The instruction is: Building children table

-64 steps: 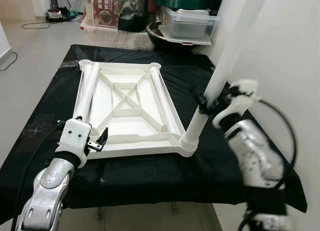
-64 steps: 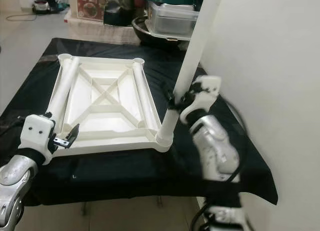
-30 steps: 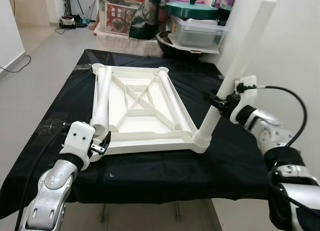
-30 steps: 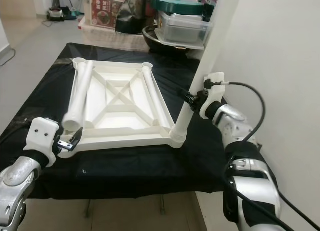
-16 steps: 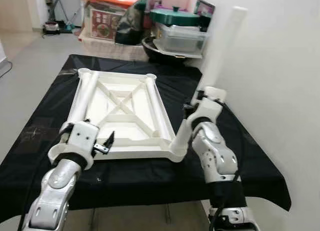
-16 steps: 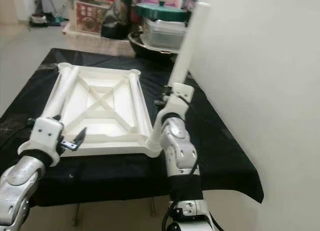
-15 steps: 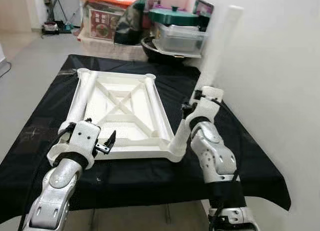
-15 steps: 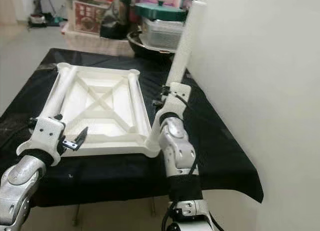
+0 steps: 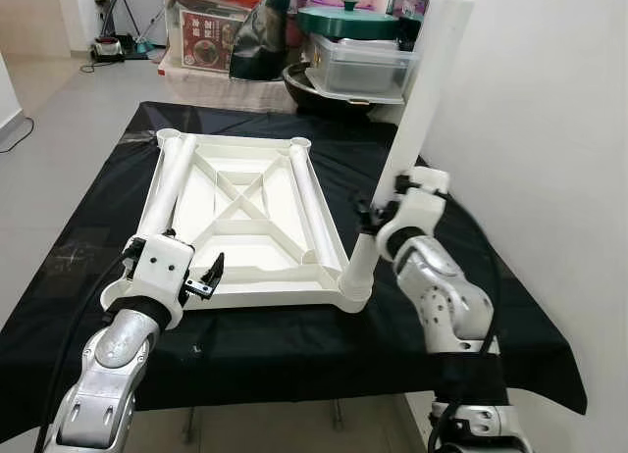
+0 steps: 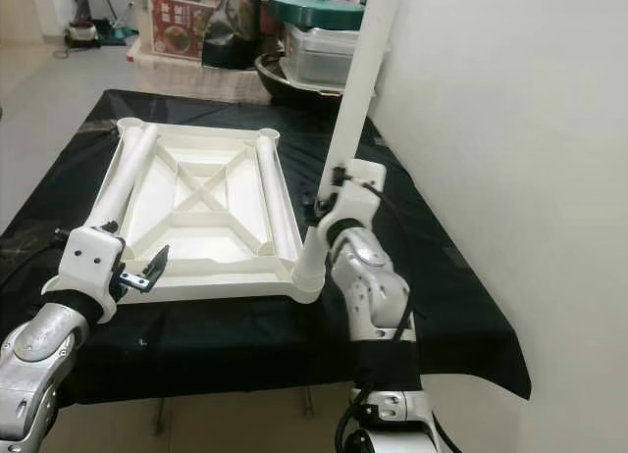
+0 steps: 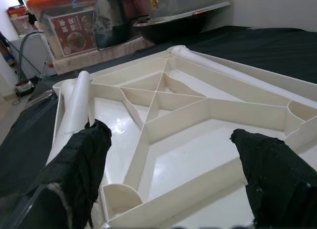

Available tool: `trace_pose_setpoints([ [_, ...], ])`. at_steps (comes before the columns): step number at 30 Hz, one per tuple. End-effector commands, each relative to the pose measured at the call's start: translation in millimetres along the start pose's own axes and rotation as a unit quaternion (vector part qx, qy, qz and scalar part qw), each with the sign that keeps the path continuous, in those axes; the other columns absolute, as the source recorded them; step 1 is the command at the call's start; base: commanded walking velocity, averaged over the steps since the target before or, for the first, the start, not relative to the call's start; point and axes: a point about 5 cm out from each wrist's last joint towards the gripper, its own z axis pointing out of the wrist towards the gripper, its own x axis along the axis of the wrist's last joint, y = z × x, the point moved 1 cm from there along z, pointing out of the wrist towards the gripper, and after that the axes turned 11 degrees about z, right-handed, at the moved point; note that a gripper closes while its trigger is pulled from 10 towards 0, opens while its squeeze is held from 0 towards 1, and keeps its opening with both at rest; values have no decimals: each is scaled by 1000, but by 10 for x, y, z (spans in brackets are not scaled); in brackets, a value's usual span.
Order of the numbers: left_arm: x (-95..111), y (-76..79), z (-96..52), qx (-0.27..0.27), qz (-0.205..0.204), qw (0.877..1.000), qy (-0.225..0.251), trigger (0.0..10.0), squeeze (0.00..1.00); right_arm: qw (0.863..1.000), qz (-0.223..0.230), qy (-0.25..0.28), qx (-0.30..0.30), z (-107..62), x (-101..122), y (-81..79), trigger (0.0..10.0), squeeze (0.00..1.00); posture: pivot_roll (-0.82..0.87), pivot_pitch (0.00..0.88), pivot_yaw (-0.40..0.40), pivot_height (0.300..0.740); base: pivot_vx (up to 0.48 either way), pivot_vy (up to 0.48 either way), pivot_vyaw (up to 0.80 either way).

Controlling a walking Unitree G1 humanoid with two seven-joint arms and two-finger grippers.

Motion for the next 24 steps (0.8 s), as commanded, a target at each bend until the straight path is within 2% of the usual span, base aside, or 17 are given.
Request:
trace_pose_setpoints([
  [1,3,10,-2,2,0,1000,1,10000,0,990,-2,2,141,-55,245,-72,10000,0,108,0,-178,740,0,0,0],
  [2,3,10,-2,2,0,1000,1,10000,0,990,-2,2,141,-55,245,-72,10000,0,108,0,-178,740,0,0,0],
  [3,3,10,3,2,0,1000,2,10000,0,978,-21,-3,207,-117,323,-77,10000,0,108,0,-180,740,0,0,0],
  [4,6,18,14,0,0,1000,4,10000,0,963,-37,-32,264,-160,327,-34,10000,0,107,0,-180,740,0,0,0],
  [5,6,18,14,0,0,1000,4,10000,0,963,-37,-32,264,-160,327,-34,10000,0,107,0,-180,740,0,0,0],
  [8,21,41,49,-5,1,1000,9,10000,0,937,-69,-94,330,-148,232,71,10000,0,115,0,-183,740,0,0,0],
  [11,25,43,59,-5,1,1000,10,10000,0,932,-80,-106,338,-126,197,84,10000,0,115,0,-183,740,0,0,0],
  [13,34,35,81,-4,2,1000,12,10000,0,922,-103,-130,349,-25,137,99,10000,0,133,0,-186,740,0,0,0],
  [16,37,31,87,-3,3,1000,13,10000,0,921,-110,-134,348,13,127,102,10000,0,133,0,-186,740,0,0,0],
  [17,33,22,78,-1,3,1000,12,10000,0,923,-117,-135,340,82,144,123,5804,0,140,0,-194,740,0,0,0],
  [18,25,14,66,1,4,1000,11,10000,0,924,-121,-135,338,128,173,145,4235,0,144,0,-196,740,0,0,0],
  [19,11,11,44,4,5,1000,9,10000,0,932,-114,-131,319,180,228,205,0,0,154,0,-211,740,0,0,0],
  [20,2,10,30,5,5,1000,7,10000,0,937,-108,-128,305,210,266,246,0,0,154,0,-211,740,0,0,0],
  [21,2,10,30,5,5,1000,7,10000,0,937,-108,-128,305,210,266,246,0,0,154,0,-211,740,0,0,0],
  [23,-9,10,2,8,4,1000,4,10000,0,957,-96,-115,250,258,315,370,0,0,158,0,-219,740,0,0,0],
  [24,-9,10,2,8,4,1000,4,10000,0,957,-96,-115,250,258,315,370,0,0,158,0,-219,740,0,0,0],
])
